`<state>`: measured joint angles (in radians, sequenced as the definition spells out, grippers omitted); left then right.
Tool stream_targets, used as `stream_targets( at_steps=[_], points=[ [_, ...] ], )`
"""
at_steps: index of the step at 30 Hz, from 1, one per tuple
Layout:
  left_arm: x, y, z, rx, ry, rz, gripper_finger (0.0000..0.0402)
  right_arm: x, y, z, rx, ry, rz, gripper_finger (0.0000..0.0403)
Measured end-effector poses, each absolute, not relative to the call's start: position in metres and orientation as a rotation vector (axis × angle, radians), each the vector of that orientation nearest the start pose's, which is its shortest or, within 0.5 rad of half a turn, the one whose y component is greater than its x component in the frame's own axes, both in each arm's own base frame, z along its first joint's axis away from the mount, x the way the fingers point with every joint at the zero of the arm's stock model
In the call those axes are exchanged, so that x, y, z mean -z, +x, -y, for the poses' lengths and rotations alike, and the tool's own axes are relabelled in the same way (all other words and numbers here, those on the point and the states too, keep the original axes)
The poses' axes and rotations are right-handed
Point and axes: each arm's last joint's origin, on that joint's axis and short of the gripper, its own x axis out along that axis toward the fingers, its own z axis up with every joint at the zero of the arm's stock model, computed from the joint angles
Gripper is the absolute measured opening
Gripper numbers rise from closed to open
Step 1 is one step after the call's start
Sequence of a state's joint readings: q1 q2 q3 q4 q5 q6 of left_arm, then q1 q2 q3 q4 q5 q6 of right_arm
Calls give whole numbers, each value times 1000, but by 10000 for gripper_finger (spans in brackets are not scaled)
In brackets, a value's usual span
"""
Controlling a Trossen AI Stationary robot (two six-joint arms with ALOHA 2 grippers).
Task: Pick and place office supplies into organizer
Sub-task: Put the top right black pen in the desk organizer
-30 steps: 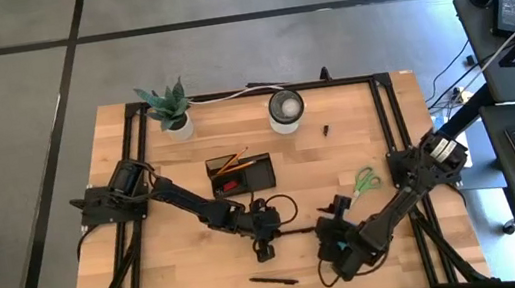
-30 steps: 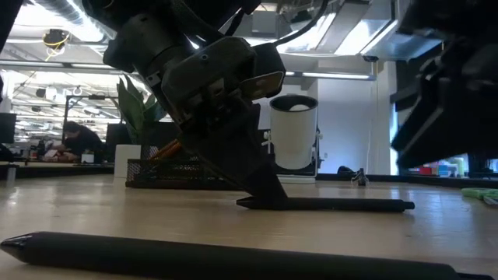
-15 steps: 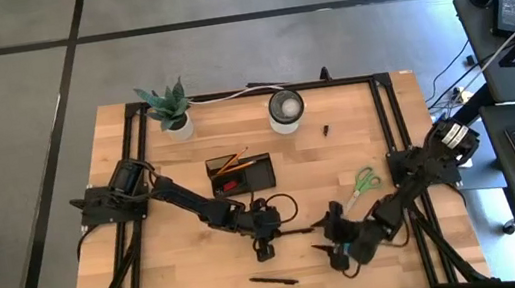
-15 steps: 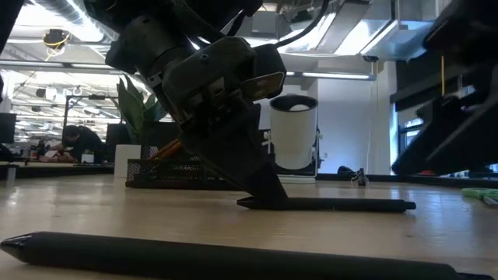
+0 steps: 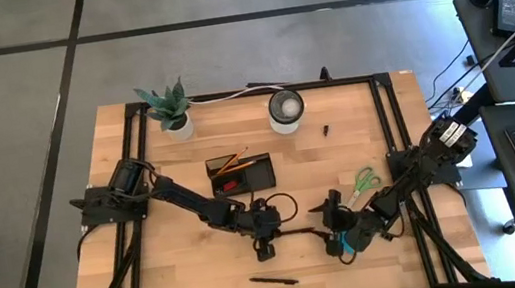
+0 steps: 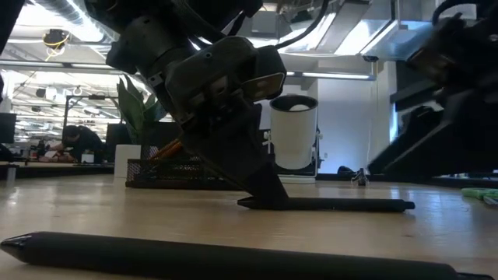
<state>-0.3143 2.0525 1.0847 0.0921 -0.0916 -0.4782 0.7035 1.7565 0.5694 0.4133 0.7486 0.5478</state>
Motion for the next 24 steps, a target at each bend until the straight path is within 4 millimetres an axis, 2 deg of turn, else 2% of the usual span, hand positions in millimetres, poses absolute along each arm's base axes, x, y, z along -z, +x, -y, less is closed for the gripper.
stream_targets(
  at_steps=[3,7,11,18,24],
  points=[
    [-96,374,119,-8,-276,-885,22,-98,229,-165,189,6,-540,282],
    [-95,374,118,-37,-289,-879,19,-94,233,-161,88,76,-640,280],
    [-95,375,116,-47,-303,-878,18,-90,233,-154,113,133,-715,271],
    [-93,373,115,-56,-324,-881,18,-89,233,-152,92,74,-746,256],
    [-93,373,115,-62,-319,-870,18,-87,235,-147,81,88,-783,246]
  ],
)
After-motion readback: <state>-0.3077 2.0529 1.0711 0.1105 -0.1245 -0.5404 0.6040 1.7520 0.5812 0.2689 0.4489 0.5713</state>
